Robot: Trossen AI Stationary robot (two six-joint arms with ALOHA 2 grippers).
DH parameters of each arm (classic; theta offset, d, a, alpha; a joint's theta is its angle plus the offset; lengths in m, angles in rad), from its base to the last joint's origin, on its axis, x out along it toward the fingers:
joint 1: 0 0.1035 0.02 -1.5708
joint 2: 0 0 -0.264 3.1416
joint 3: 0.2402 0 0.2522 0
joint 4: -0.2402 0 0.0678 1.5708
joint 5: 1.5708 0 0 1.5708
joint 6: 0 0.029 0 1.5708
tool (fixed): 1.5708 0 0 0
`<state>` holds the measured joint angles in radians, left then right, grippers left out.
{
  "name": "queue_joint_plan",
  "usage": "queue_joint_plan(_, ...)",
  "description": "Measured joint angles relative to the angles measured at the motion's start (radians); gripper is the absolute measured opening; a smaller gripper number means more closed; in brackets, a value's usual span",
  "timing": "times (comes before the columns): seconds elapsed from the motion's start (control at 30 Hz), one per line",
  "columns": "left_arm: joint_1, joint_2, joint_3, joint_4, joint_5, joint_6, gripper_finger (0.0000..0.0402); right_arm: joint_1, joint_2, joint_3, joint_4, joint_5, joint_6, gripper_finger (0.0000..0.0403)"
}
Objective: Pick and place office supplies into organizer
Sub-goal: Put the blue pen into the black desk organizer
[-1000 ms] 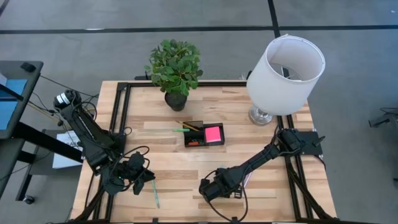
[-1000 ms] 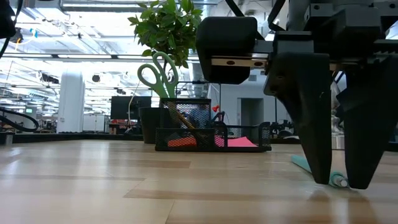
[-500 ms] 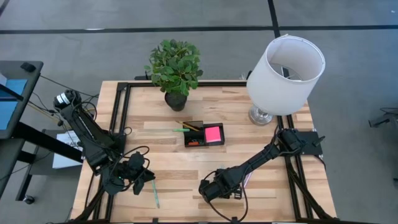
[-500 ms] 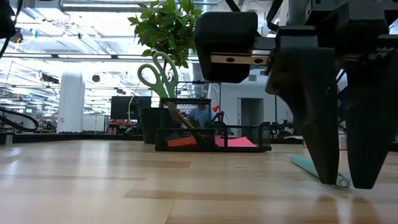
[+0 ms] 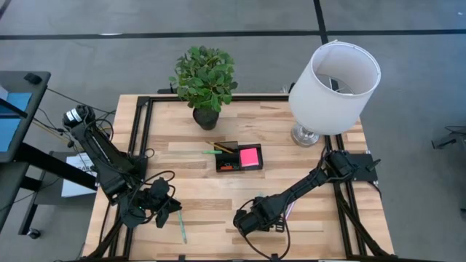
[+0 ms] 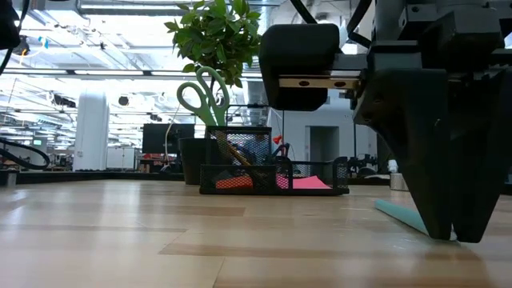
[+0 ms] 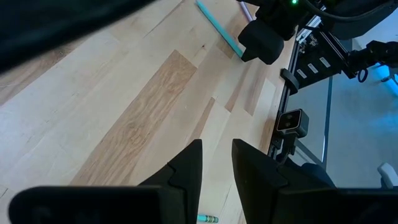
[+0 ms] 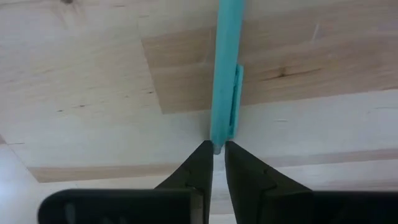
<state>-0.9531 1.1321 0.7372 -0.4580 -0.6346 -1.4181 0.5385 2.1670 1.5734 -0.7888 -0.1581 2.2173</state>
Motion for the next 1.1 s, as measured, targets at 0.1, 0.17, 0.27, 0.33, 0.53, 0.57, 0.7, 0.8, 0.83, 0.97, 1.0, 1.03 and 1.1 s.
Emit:
queue_joint_plan(0.1,0.0,0.0,0.0,0.0,0.0,0.0,0.008,0.0,0.0,0.0,0.0,0.0,0.0,0.0035)
queue_joint_plan(0.17,0.0,0.0,0.0,0.0,0.0,0.0,0.008,0.0,0.0,0.0,0.0,0.003,0.0,0.0036)
queue_joint_plan(0.27,0.0,0.0,0.0,0.0,0.0,0.0,0.008,0.0,0.009,0.001,0.001,0.005,0.0,0.0035)
queue_joint_plan(0.33,0.0,0.0,0.0,0.0,0.0,0.0,0.008,-0.001,0.01,0.002,-0.002,0.005,0.0,0.0033)
queue_joint_plan(0.53,0.0,0.0,0.0,0.0,0.0,0.0,0.008,-0.006,0.026,0.004,-0.001,-0.026,0.0,0.0021)
queue_joint_plan(0.57,0.0,0.0,0.0,0.0,0.0,0.0,0.008,-0.007,0.026,0.004,-0.001,-0.025,-0.001,0.0019)
queue_joint_plan(0.7,0.0,0.0,0.0,0.0,0.0,0.0,0.008,-0.013,0.029,0.004,-0.007,-0.032,-0.003,0.0012)
queue_joint_plan(0.8,0.0,0.0,0.0,0.0,0.0,0.0,0.008,-0.016,0.03,0.003,-0.008,-0.031,-0.01,0.0006)
queue_joint_plan(0.83,0.0,0.0,0.0,0.0,0.0,0.0,0.008,-0.02,0.03,0.003,-0.008,-0.032,-0.031,0.0004)
queue_joint_plan(0.97,0.0,0.0,0.0,0.0,0.0,0.0,0.008,-0.042,0.031,0.002,-0.006,-0.043,-0.151,0.0002)
queue_joint_plan(1.0,0.0,0.0,0.0,0.0,0.0,0.0,0.008,-0.047,0.032,0.002,-0.005,-0.05,-0.168,0.0002)
queue_joint_plan(1.03,0.0,0.0,0.0,0.0,0.0,0.0,0.008,-0.053,0.032,0.002,-0.005,-0.059,-0.184,0.0001)
queue_joint_plan(1.1,0.0,0.0,0.0,0.0,0.0,0.0,0.008,-0.061,0.032,0.002,-0.007,-0.081,-0.214,0.0001)
